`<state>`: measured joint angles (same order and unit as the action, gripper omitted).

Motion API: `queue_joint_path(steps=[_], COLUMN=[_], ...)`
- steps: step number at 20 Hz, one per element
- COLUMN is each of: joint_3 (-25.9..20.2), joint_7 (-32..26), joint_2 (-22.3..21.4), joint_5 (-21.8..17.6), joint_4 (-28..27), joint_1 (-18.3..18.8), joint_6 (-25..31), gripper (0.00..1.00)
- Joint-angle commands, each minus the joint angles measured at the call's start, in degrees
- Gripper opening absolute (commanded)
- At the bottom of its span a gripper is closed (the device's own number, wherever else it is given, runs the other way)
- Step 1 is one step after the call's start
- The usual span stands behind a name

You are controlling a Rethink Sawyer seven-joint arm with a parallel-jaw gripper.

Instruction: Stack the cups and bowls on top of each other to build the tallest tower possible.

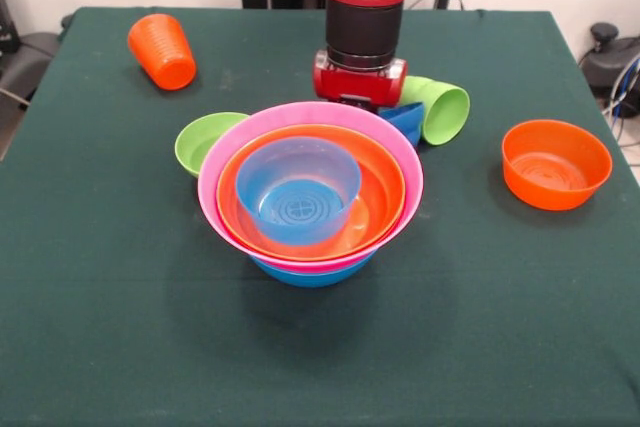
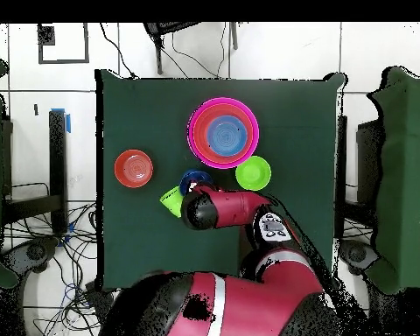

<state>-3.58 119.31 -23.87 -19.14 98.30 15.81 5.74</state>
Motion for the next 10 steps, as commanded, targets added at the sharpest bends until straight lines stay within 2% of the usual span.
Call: queue_joint_path(steps=[1, 10], joint_3=[-7.9, -7.6], joint_7=[-2.4, -2.1], joint_2=[3.2, 2.9], joint_5=[-3.3, -3.3], joint_4=[-3.1, -2.8], joint_1=[-0.3, -0.6], joint_6=[3.5, 3.6], gripper=[0.0, 0.0])
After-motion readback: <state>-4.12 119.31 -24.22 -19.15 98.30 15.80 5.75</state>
